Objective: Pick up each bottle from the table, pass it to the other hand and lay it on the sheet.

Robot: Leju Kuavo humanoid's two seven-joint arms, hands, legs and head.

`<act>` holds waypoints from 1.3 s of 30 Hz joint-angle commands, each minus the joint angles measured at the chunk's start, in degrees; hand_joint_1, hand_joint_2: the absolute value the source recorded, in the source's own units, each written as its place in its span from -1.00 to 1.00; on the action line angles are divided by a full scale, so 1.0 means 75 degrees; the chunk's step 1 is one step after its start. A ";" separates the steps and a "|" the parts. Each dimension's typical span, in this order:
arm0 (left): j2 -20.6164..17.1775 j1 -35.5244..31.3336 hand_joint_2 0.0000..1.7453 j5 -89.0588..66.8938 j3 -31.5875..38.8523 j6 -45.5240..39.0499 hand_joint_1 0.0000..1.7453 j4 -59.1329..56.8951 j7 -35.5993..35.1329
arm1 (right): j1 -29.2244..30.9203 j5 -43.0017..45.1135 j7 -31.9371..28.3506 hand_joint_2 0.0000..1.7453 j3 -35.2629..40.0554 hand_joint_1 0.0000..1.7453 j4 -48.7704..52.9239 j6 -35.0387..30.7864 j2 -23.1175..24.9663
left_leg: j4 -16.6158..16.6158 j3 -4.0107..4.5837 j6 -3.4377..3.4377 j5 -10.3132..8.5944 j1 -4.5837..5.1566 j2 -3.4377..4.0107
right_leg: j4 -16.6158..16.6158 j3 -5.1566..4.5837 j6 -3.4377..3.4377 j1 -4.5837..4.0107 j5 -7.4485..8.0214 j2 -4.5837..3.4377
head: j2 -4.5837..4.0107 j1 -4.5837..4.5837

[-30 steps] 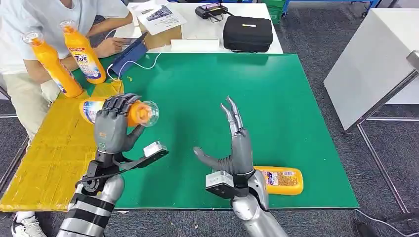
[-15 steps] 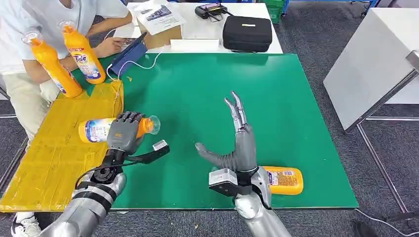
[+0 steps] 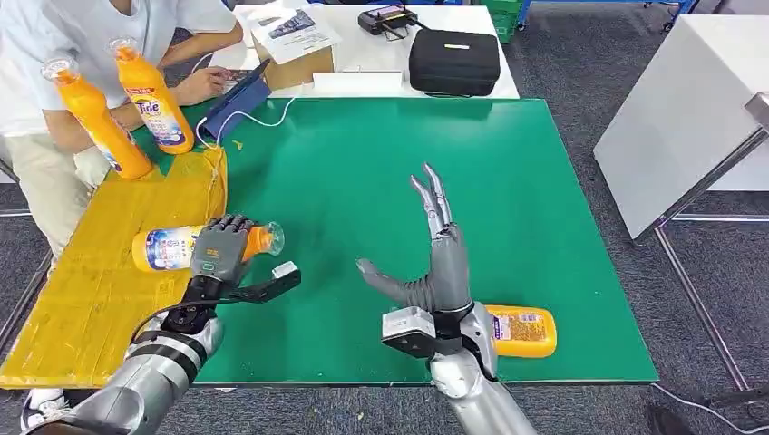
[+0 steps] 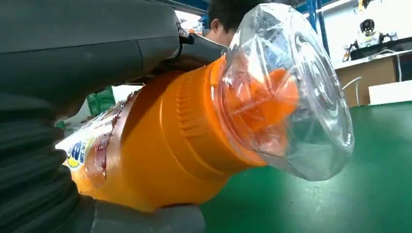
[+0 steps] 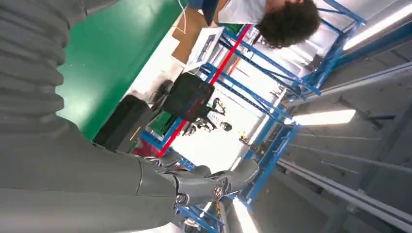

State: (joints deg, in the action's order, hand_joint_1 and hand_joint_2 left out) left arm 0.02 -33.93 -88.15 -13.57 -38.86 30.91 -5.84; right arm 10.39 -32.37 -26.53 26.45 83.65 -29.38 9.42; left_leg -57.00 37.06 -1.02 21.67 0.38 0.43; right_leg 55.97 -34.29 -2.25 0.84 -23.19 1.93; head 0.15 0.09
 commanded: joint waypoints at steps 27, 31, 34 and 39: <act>-0.0376 -0.0560 1.00 0.0983 0.1680 0.1369 -1.00 -0.1871 -0.0587 | 0.0628 0.0087 0.0096 1.00 0.0294 -1.00 -0.0739 0.0138 -0.0203 | 0.0006 -0.0055 0.0009 0.0010 -0.0010 0.0005 | -0.0008 0.0056 0.0009 -0.0006 -0.0007 -0.0024 | 0.0000 0.0000; -0.0376 -0.0560 1.00 0.0983 0.1680 0.1369 -1.00 -0.1871 -0.0587 | 0.0628 0.0087 0.0096 1.00 0.0294 -1.00 -0.0739 0.0138 -0.0203 | 0.0004 -0.0073 0.0013 0.0019 -0.0018 0.0009 | -0.0014 0.0078 0.0014 -0.0013 -0.0013 -0.0036 | 0.0000 0.0000; -0.0336 -0.0554 1.00 0.1139 0.1812 0.1460 -1.00 -0.1828 -0.0427 | 0.0616 0.0053 0.0129 1.00 0.0289 -1.00 -0.0733 0.0141 -0.0217 | 0.0006 -0.0072 0.0013 0.0018 -0.0015 0.0007 | -0.0011 0.0076 0.0013 -0.0010 -0.0013 -0.0034 | 0.0000 0.0000; 0.0030 -0.0445 1.00 0.2727 0.2827 0.1749 -1.00 -0.1488 0.1665 | 0.0532 -0.0118 0.0221 1.00 0.0249 -1.00 -0.0713 0.0185 -0.0353 | 0.0009 -0.0063 0.0009 0.0009 -0.0011 -0.0003 | -0.0011 0.0067 0.0009 -0.0007 -0.0009 -0.0016 | 0.0000 0.0000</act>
State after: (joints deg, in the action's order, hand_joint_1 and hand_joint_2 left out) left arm -3.15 -38.18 -78.62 -1.53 -28.74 21.44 -7.82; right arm 12.74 -32.26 -25.72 27.80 81.40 -28.44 9.42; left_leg -56.99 36.79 -1.01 21.66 0.34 0.40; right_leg 55.98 -34.02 -2.23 0.81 -23.21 1.94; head 0.15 0.09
